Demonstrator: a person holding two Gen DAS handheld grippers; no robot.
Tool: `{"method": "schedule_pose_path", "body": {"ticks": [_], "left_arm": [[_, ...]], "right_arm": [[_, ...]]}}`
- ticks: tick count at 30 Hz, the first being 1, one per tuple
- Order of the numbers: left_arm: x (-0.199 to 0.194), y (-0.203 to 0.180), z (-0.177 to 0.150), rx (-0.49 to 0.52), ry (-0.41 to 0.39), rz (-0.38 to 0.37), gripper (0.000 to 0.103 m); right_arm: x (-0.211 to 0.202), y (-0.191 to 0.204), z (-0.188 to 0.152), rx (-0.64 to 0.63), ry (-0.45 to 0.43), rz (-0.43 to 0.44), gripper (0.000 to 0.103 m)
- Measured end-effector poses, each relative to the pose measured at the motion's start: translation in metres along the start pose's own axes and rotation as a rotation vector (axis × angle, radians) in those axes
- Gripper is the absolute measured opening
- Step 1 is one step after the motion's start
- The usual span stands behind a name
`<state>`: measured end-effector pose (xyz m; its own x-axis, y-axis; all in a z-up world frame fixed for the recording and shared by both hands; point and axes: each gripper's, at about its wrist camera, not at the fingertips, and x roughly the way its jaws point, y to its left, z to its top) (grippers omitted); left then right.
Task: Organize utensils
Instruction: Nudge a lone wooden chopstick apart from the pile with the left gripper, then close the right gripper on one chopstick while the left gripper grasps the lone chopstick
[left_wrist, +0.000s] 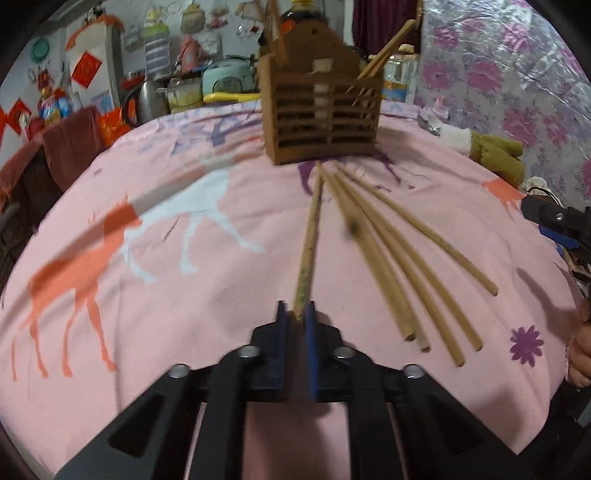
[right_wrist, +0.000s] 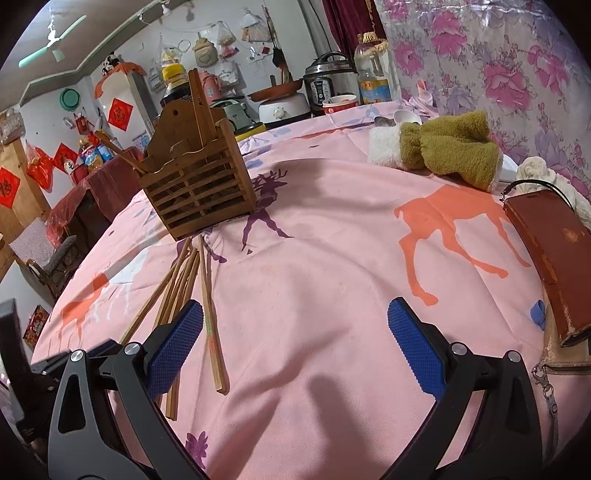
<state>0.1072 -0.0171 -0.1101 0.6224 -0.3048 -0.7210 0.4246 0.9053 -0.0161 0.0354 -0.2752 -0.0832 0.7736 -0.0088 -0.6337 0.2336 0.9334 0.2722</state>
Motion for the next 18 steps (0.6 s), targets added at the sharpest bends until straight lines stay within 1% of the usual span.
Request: {"method": "schedule_pose_path", "body": {"ticks": [1, 3, 7, 8, 9, 10, 11, 12, 13, 14, 15, 16, 17, 18], "left_arm": [[-0.002, 0.002, -0.001, -0.005, 0.002, 0.007, 0.008], [-0.005, 0.009, -0.004, -0.019, 0.003, 0.050, 0.006], [-0.015, 0.026, -0.011, -0.073, 0.006, 0.082, 0.006], [-0.016, 0.028, -0.013, -0.080, 0.003, 0.093, 0.006], [-0.017, 0.031, -0.015, -0.091, -0.001, 0.102, 0.009], [-0.017, 0.032, -0.015, -0.099, -0.007, 0.096, 0.009], [-0.018, 0.033, -0.015, -0.109, -0.012, 0.086, 0.011], [-0.018, 0.034, -0.015, -0.115, -0.015, 0.077, 0.024], [-0.018, 0.034, -0.016, -0.119, -0.022, 0.050, 0.033], [-0.018, 0.033, -0.017, -0.119, -0.027, 0.032, 0.058], [-0.018, 0.030, -0.018, -0.111, -0.029, 0.036, 0.083], [-0.016, 0.027, -0.019, -0.103, -0.025, 0.059, 0.091], [-0.014, 0.025, -0.020, -0.094, -0.022, 0.082, 0.094], [-0.013, 0.023, -0.021, -0.083, -0.026, 0.094, 0.094]], "right_arm": [[0.001, 0.000, -0.001, 0.002, 0.002, 0.000, 0.097], [0.002, 0.000, -0.001, 0.005, 0.003, 0.000, 0.097], [0.002, 0.000, -0.001, 0.001, 0.003, 0.001, 0.097], [0.002, -0.001, -0.001, 0.001, 0.002, 0.001, 0.096], [0.002, -0.001, -0.001, -0.002, 0.002, 0.002, 0.097], [0.002, 0.000, -0.001, -0.005, 0.001, 0.002, 0.096], [0.001, 0.000, -0.001, -0.008, 0.000, 0.002, 0.097], [0.001, 0.001, -0.001, -0.014, -0.002, 0.001, 0.097], [0.000, 0.001, -0.001, -0.020, -0.004, 0.002, 0.096], [-0.001, 0.002, -0.001, -0.030, -0.008, 0.002, 0.096], [-0.003, 0.005, -0.003, -0.049, -0.017, 0.002, 0.096], [-0.005, 0.007, -0.004, -0.065, -0.024, 0.005, 0.096], [-0.007, 0.010, -0.006, -0.088, -0.032, 0.009, 0.096], [-0.009, 0.014, -0.009, -0.113, -0.038, 0.014, 0.096]]}}
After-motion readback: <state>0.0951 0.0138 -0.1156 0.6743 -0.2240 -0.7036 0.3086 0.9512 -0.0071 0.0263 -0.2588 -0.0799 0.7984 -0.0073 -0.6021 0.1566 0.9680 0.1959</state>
